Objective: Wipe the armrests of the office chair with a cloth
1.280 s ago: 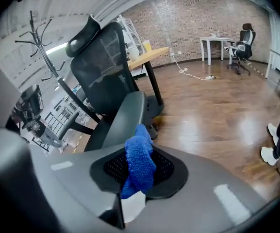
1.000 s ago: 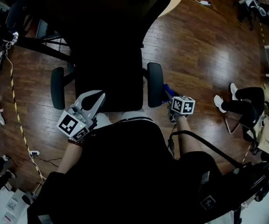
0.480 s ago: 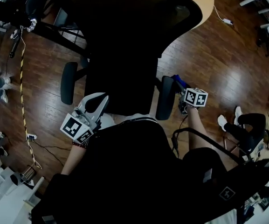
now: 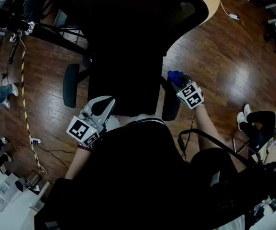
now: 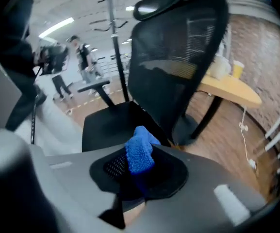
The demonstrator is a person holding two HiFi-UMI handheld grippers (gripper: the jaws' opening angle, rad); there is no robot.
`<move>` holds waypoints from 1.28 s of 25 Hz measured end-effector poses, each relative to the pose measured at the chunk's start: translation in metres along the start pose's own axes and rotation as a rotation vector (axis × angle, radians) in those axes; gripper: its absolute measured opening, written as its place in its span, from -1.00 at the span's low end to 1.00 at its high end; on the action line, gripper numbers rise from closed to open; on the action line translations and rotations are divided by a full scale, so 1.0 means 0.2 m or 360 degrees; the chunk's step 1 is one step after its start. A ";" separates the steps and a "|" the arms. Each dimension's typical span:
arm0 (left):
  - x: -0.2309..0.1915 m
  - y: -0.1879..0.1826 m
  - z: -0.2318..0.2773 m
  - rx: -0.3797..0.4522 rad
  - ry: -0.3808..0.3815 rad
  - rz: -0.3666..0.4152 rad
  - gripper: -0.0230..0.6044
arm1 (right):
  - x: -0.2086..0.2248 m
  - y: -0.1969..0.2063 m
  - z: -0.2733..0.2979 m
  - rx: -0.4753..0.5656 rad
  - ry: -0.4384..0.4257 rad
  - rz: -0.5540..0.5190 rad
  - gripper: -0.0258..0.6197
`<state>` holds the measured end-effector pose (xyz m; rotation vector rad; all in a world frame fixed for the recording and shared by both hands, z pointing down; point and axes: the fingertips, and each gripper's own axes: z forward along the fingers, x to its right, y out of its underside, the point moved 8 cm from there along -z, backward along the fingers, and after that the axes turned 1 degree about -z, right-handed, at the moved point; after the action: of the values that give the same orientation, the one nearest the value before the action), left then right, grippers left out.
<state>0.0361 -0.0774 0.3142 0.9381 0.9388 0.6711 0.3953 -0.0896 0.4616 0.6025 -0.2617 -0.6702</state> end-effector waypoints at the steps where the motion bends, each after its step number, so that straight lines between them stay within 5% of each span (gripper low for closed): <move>1: 0.01 0.00 0.01 -0.0021 0.0014 0.0014 -0.91 | -0.07 -0.01 0.00 -0.0012 -0.0028 -0.0122 -0.71; 9: 0.06 0.00 0.06 -0.0082 0.0126 0.0052 -0.91 | -0.50 0.09 -0.03 -0.0063 -0.0129 -0.0440 -0.71; 18: 0.12 0.02 0.08 -0.0090 0.0256 0.0030 -0.91 | -0.95 0.33 -0.19 -0.0119 -0.0471 -0.0217 -0.71; 21: 0.15 0.03 0.08 -0.0102 0.0284 0.0043 -0.91 | -1.02 0.39 -0.26 -0.0181 -0.0517 -0.0265 -0.71; 25: 0.15 0.02 0.05 -0.0097 0.0239 0.0064 -0.91 | -0.90 0.42 -0.33 -0.0212 -0.0387 -0.0369 -0.71; 29: 0.15 0.04 0.00 -0.0087 0.0181 0.0035 -0.91 | -0.51 0.40 -0.33 -0.0216 0.0002 -0.0268 -0.71; 32: 0.15 0.05 -0.04 -0.0068 0.0125 0.0017 -0.91 | -0.30 0.30 -0.25 -0.0195 0.0074 -0.0206 -0.71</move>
<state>0.0422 -0.0450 0.3104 0.8844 0.9858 0.7388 0.3999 0.0085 0.4556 0.5203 -0.1376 -0.7902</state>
